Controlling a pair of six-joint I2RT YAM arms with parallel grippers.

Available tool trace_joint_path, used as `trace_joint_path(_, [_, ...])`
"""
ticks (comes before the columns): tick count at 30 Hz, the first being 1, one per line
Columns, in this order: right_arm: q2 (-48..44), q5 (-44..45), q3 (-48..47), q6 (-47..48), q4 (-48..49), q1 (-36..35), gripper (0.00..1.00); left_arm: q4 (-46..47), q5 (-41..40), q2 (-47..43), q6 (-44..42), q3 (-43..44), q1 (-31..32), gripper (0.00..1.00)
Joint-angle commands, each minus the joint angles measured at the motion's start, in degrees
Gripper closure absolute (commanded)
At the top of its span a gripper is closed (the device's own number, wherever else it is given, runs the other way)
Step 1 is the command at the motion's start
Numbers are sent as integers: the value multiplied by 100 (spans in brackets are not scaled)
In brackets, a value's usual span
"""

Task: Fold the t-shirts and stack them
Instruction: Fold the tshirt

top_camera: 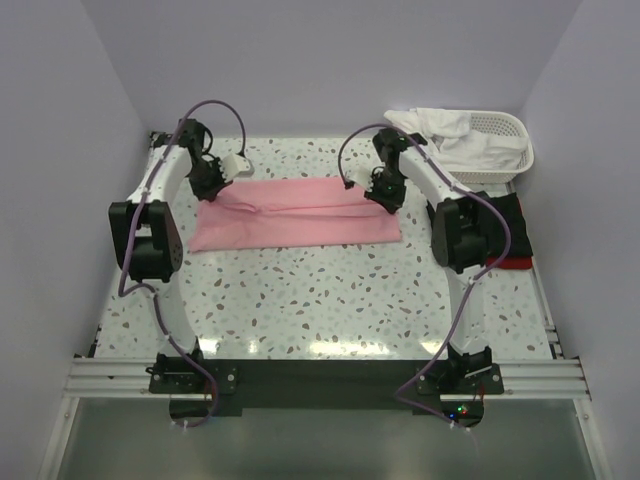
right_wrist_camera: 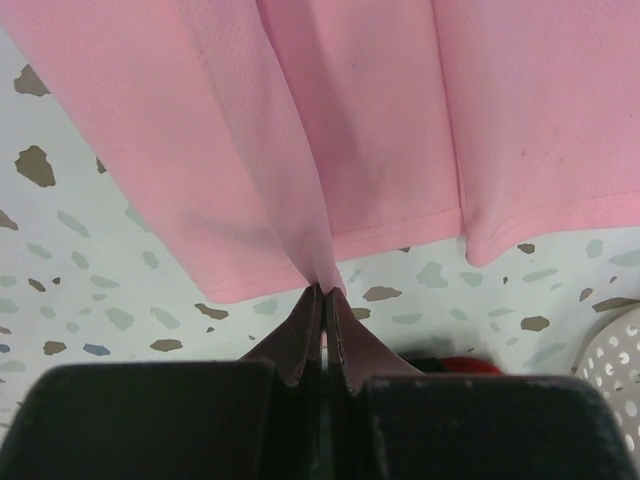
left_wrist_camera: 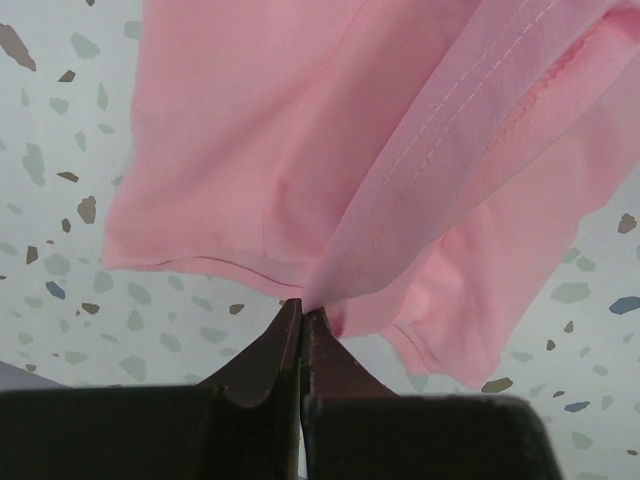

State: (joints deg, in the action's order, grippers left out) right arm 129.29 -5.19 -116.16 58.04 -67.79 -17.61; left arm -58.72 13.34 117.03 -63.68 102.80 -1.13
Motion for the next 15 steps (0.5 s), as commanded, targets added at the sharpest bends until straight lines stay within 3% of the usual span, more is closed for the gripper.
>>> trace_joint_path(1, [148,203,-223,93,152,29,100,229,-42,83,-83,108,-46,100])
trace_joint_path(12, [465,457,-442,-3,442,38,100,510,-174,329,66,38,-37,100])
trace_joint_path(15, [509,510,-548,-126,477,29,87,729,-306,408,250,38,-46,97])
